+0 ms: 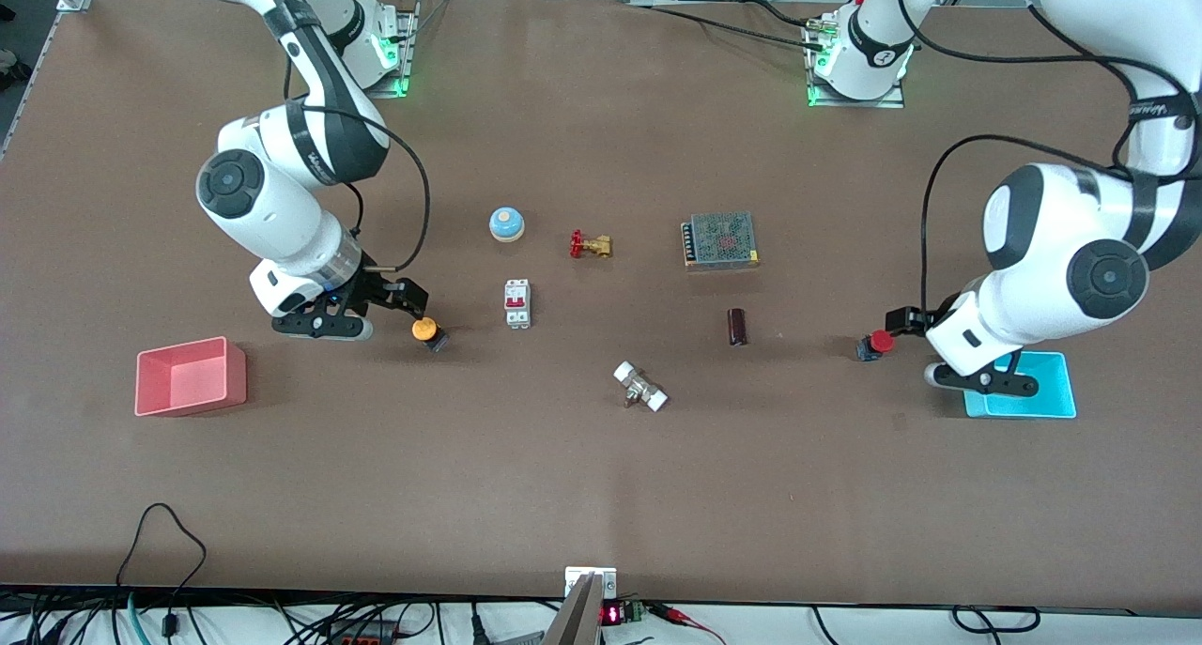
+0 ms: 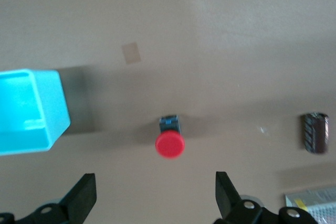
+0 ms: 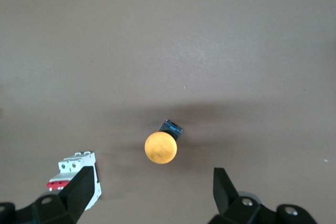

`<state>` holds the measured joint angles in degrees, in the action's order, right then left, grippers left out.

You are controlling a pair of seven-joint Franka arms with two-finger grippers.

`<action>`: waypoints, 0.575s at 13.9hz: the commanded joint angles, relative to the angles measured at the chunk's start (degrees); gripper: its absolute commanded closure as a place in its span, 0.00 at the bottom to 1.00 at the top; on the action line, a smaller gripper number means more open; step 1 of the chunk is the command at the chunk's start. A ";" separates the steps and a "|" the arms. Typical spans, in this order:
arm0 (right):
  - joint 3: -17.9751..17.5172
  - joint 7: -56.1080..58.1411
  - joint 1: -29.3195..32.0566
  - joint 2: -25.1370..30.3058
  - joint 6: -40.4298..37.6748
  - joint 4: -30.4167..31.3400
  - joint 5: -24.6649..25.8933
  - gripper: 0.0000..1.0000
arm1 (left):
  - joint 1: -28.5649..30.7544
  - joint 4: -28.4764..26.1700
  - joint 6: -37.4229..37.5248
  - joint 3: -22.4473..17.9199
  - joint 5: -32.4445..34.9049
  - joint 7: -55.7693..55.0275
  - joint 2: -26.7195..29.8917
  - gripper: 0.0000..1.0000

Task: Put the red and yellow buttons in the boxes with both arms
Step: 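Lower the right gripper onto the yellow button while the left gripper grasps the red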

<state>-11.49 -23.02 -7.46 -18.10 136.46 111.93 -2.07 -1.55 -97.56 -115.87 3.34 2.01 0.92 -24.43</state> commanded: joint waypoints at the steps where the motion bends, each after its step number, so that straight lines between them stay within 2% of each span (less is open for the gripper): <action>1: -0.29 -0.80 0.17 -1.41 1.61 -0.31 2.14 0.00 | 0.06 -6.38 -10.72 -0.09 0.36 -0.13 -0.70 0.00; 2: -0.29 0.86 0.17 -2.29 1.70 -0.40 5.20 0.00 | 0.06 -9.46 -15.91 -0.09 0.36 -0.13 -0.88 0.00; 5: -0.38 0.70 -0.01 -4.92 4.42 -0.49 6.11 0.00 | 0.14 -14.14 -25.08 -0.44 0.36 -0.04 -3.42 0.00; 8: -0.38 0.79 -0.71 -7.38 7.15 -0.49 6.46 0.00 | 0.14 -15.38 -27.04 -0.44 0.36 -0.13 -5.09 0.00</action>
<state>-11.55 -22.61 -7.84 -23.87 141.80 111.90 3.65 -1.53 -112.21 -141.91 2.96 2.01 0.89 -29.39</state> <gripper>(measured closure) 0.000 0.000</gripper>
